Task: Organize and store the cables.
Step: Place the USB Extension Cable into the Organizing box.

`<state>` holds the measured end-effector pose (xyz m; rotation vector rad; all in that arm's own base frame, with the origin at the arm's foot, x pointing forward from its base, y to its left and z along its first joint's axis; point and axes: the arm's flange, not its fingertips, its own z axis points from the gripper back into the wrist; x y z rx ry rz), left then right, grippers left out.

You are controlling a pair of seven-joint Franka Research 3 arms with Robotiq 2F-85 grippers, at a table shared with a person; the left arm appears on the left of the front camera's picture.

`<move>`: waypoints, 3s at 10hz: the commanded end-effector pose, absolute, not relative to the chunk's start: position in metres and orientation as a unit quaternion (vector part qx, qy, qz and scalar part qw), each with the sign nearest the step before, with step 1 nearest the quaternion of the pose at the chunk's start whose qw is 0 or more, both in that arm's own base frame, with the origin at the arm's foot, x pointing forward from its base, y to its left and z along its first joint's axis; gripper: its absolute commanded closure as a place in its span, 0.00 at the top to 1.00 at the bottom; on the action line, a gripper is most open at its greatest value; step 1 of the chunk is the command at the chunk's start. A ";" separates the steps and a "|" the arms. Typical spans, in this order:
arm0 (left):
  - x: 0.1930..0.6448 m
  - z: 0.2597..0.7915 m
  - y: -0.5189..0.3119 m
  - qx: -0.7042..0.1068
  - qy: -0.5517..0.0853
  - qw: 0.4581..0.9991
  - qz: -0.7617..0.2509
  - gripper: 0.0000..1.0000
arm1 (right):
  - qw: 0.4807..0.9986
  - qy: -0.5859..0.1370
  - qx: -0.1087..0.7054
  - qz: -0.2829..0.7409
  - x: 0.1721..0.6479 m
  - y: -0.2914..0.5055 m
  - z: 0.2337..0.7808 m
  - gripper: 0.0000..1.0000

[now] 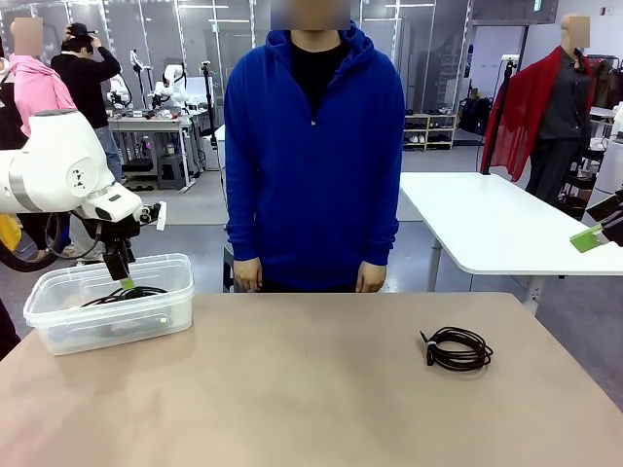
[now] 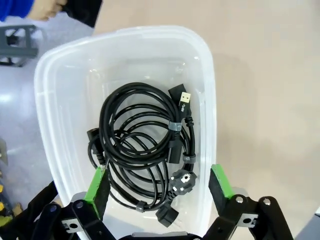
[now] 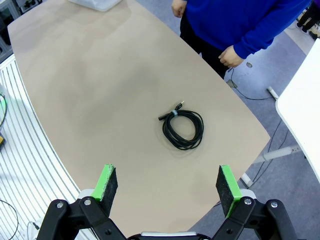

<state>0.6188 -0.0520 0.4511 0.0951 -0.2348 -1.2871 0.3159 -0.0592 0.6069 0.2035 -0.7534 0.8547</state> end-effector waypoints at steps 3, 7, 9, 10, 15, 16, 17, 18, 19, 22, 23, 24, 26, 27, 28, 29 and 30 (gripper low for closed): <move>0.623 0.448 -0.052 0.055 -0.114 0.798 -0.590 1.00 | 0.837 -0.354 0.098 0.404 0.316 -0.059 0.608 1.00; 0.623 0.448 -0.052 0.055 -0.114 0.798 -0.590 1.00 | 0.837 -0.354 0.098 0.404 0.316 -0.059 0.608 1.00; 0.623 0.448 -0.052 0.055 -0.114 0.798 -0.590 1.00 | 0.837 -0.354 0.098 0.404 0.316 -0.059 0.608 1.00; 0.623 0.448 -0.052 0.055 -0.114 0.798 -0.590 1.00 | 0.837 -0.354 0.098 0.404 0.316 -0.059 0.608 1.00; 0.623 0.448 -0.052 0.055 -0.114 0.798 -0.590 1.00 | 0.837 -0.354 0.098 0.404 0.316 -0.059 0.608 1.00; 0.623 0.448 -0.052 0.055 -0.114 0.798 -0.590 1.00 | 0.837 -0.354 0.098 0.404 0.316 -0.059 0.608 1.00; 0.620 0.450 -0.052 0.046 -0.111 0.795 -0.595 1.00 | 0.837 -0.356 0.096 0.404 0.316 -0.059 0.607 1.00; 0.616 0.459 -0.052 0.039 -0.133 0.787 -0.601 1.00 | 0.832 -0.361 0.082 0.413 0.305 -0.060 0.626 1.00; 0.610 0.464 -0.052 0.033 -0.137 0.783 -0.605 1.00 | 0.850 -0.346 0.060 0.393 0.300 -0.060 0.637 1.00; 0.571 0.513 -0.055 0.025 -0.133 0.785 -0.604 1.00 | 0.884 -0.296 0.031 0.359 0.301 -0.062 0.659 1.00; 0.550 0.537 -0.054 0.016 -0.143 0.784 -0.604 1.00 | 0.890 -0.290 0.025 0.352 0.303 -0.060 0.667 1.00; 0.528 0.558 -0.051 -0.003 -0.158 0.777 -0.609 1.00 | 0.895 -0.278 0.019 0.349 0.307 -0.058 0.673 1.00; 0.478 0.590 -0.046 -0.035 -0.191 0.779 -0.596 1.00 | 0.901 -0.274 -0.002 0.337 0.315 -0.053 0.673 1.00; 0.457 0.602 -0.036 -0.052 -0.205 0.802 -0.559 1.00 | 0.901 -0.272 -0.001 0.338 0.318 -0.050 0.670 1.00; 0.438 0.611 -0.026 -0.044 -0.227 0.822 -0.521 1.00 | 0.899 -0.279 -0.005 0.338 0.322 -0.050 0.668 1.00; 0.416 0.619 -0.017 -0.048 -0.249 0.836 -0.486 1.00 | 0.898 -0.283 -0.003 0.338 0.324 -0.050 0.668 1.00; 0.387 0.629 -0.009 -0.046 -0.267 0.862 -0.428 1.00 | 0.896 -0.283 0.000 0.341 0.320 -0.045 0.667 1.00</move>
